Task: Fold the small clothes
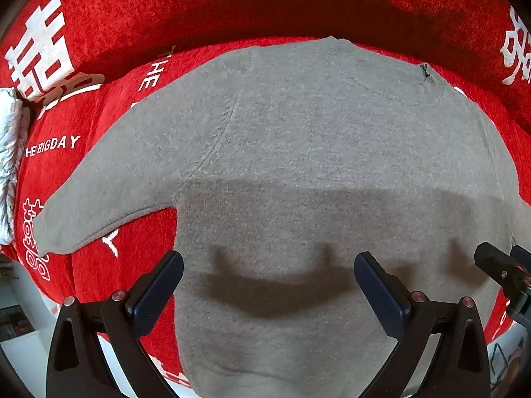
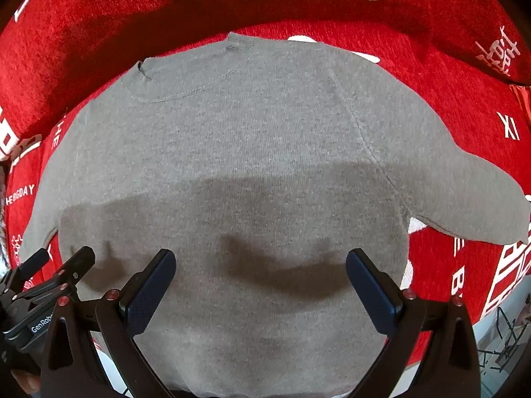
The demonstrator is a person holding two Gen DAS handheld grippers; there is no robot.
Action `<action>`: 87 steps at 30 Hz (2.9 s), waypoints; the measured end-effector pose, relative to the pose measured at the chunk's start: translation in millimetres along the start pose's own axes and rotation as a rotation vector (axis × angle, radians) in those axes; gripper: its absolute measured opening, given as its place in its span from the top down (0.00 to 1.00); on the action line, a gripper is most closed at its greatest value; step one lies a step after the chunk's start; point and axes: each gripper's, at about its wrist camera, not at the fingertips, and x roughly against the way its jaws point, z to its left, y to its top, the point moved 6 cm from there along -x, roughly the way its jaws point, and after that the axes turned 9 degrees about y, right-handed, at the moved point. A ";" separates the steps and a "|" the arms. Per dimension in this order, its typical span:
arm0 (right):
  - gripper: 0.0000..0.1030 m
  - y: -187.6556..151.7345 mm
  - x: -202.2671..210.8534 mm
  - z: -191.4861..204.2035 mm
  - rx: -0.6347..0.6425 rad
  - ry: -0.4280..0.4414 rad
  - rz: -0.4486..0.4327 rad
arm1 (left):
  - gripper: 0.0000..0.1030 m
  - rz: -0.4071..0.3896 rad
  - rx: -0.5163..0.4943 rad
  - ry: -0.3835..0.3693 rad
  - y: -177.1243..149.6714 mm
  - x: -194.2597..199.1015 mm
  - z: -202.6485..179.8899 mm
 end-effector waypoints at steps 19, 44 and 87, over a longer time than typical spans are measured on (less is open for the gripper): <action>0.01 -3.6 -2.0 36.3 0.060 0.008 -0.011 | 0.00 -0.026 0.079 -0.093 -0.4 -13.1 29.5; 0.01 -28.3 -56.5 166.1 0.297 0.012 0.093 | 0.00 -0.059 0.852 -0.305 -64.4 -156.9 316.8; 0.01 -2.1 -11.1 -12.0 -0.059 0.093 -0.070 | 0.37 -0.237 -0.170 -0.497 18.8 18.9 -64.5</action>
